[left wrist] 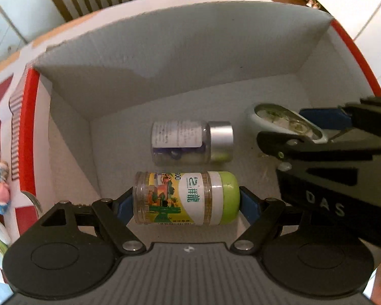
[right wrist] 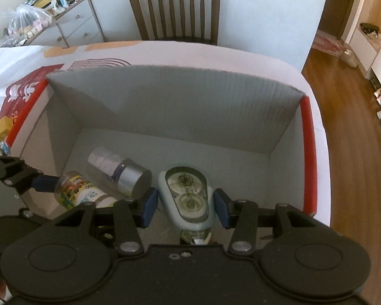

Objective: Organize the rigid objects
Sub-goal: 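Carry the jar and correction tape into the cardboard box with both tools, then open both tools to release the jar and tape inside the box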

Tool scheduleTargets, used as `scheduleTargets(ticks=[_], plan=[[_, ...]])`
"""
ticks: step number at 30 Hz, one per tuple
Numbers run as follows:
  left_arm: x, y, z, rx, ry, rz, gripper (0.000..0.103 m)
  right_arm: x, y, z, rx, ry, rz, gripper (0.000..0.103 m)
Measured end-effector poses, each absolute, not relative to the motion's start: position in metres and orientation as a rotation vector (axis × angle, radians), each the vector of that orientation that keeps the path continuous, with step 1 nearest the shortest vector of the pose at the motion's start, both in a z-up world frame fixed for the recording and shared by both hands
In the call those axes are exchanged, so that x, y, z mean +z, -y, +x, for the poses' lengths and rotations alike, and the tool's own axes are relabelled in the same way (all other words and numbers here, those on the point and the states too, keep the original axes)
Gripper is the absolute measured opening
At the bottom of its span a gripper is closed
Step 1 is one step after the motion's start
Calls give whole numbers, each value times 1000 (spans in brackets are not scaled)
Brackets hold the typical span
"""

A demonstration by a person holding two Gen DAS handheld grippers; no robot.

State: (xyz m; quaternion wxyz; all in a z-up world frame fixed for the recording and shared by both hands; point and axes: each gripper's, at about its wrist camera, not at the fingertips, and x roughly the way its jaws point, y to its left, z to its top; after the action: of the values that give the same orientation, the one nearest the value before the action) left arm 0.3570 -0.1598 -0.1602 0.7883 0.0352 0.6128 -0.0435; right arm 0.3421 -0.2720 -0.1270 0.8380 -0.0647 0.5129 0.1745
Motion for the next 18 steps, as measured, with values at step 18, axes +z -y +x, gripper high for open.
scheduleTargets(ticks=[18], plan=[[-142,151,337,-94,-1261,9,82,-114,286,333,369,-1066,-27,53]])
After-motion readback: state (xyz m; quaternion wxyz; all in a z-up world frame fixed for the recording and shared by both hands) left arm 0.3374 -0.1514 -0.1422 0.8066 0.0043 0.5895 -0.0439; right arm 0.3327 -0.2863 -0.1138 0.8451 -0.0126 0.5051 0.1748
